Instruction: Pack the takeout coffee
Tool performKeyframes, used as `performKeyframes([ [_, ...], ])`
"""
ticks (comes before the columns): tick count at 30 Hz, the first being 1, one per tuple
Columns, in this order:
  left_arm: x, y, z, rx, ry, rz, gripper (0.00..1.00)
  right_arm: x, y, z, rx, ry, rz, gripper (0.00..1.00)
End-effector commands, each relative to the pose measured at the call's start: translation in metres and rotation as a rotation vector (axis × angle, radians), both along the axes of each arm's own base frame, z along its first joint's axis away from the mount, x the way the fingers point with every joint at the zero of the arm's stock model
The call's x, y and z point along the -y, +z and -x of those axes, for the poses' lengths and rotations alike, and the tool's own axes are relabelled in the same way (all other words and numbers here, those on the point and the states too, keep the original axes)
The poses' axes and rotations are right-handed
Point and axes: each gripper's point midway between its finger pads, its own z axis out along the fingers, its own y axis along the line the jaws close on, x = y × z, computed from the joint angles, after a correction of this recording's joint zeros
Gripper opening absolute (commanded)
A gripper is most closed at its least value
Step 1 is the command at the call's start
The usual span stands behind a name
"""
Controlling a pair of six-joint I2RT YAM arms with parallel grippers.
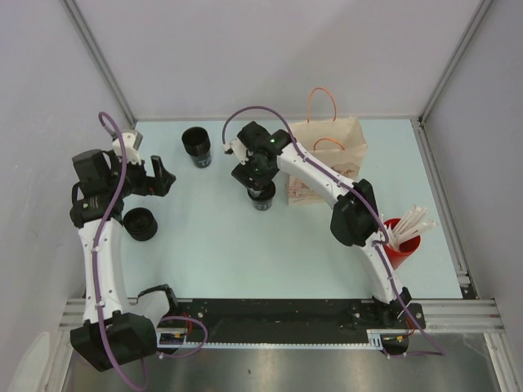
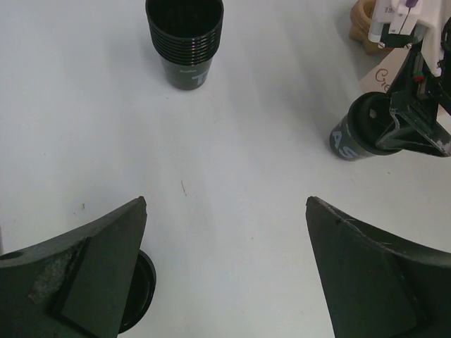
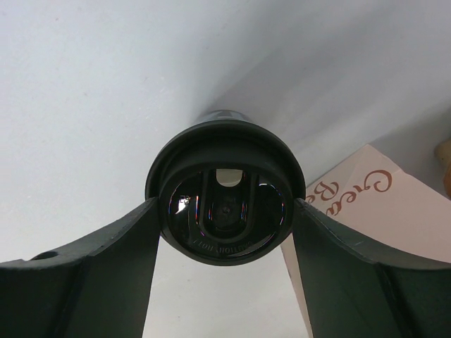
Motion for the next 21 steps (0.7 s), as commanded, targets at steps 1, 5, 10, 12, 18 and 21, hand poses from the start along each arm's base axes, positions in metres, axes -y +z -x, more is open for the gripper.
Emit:
performKeyframes([
  [1, 0.002, 0.02, -0.002, 0.027, -0.023, 0.004, 0.99, -0.007, 0.057, 0.014, 0.075, 0.046, -0.082, 0.39],
  [5, 0.003, 0.034, -0.004, 0.042, -0.056, -0.016, 0.99, -0.006, 0.085, 0.018, 0.111, 0.049, -0.134, 0.38],
  [10, 0.013, 0.044, -0.009, 0.045, -0.118, -0.035, 0.99, -0.002, 0.134, 0.025, 0.175, 0.06, -0.229, 0.36],
  [12, 0.02, 0.055, -0.011, 0.063, -0.15, -0.061, 0.99, 0.004, 0.166, 0.028, 0.232, 0.058, -0.282, 0.36],
  [18, 0.059, 0.078, -0.031, 0.149, -0.241, -0.141, 1.0, 0.041, 0.263, 0.034, 0.439, 0.005, -0.427, 0.35],
  [21, 0.077, 0.086, -0.045, 0.185, -0.28, -0.09, 0.99, 0.064, 0.303, 0.038, 0.532, -0.018, -0.483, 0.35],
])
